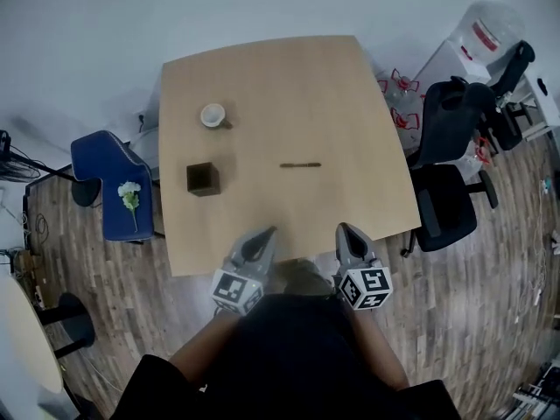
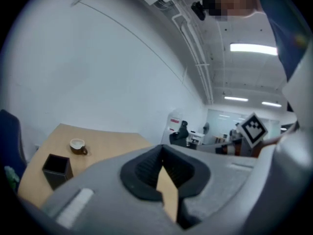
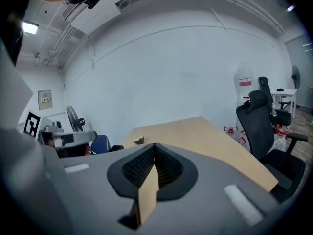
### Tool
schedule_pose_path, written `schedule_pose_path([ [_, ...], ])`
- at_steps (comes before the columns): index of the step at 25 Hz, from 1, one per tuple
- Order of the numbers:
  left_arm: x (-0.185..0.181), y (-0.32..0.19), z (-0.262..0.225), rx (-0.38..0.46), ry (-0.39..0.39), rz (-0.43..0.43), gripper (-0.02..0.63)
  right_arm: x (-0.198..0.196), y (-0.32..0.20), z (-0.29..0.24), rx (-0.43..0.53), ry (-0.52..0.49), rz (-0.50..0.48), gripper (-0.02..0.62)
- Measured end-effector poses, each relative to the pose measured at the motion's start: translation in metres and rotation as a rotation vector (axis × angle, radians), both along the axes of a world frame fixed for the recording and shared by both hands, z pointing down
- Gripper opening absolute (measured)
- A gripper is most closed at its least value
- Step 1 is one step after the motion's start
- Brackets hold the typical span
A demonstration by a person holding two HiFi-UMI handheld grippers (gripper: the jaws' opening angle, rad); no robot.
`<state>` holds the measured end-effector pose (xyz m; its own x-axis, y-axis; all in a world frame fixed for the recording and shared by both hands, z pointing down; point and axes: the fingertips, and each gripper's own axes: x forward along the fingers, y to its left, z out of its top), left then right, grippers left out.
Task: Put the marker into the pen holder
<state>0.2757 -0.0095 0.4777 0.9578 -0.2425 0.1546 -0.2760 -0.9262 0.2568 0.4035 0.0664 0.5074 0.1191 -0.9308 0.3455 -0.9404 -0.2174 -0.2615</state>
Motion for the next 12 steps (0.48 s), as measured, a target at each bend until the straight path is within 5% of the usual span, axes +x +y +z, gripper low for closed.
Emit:
schedule_pose_path([
  [12, 0.094, -0.052, -0.001, 0.050, -0.069, -0.265, 0.003, 0.103, -0.046, 0.038, -0.079, -0.059, -0.231, 0.003],
])
